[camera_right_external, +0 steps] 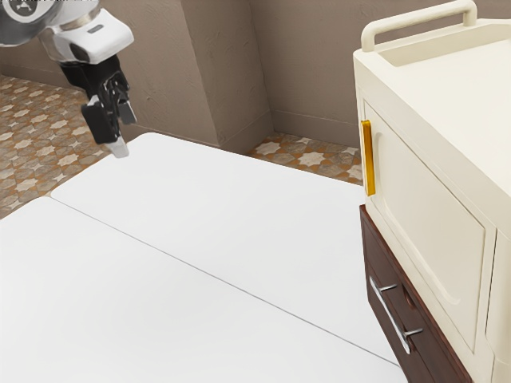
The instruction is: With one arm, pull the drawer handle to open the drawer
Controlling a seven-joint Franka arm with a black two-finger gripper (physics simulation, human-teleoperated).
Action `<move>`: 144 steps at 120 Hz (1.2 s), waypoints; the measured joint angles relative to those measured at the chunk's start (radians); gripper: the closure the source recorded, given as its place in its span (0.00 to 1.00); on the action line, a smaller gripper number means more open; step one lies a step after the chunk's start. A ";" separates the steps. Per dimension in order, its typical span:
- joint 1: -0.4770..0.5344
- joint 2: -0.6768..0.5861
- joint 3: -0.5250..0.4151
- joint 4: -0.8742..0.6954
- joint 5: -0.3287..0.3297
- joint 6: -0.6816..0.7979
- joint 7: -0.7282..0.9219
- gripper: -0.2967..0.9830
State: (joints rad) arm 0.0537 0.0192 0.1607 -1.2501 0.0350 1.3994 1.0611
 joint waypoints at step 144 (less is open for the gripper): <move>-0.233 -0.312 -0.115 -0.658 -0.110 0.580 0.957 0.23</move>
State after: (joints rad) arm -0.1794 -0.2923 0.0453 -1.9082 -0.0752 1.9795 2.0185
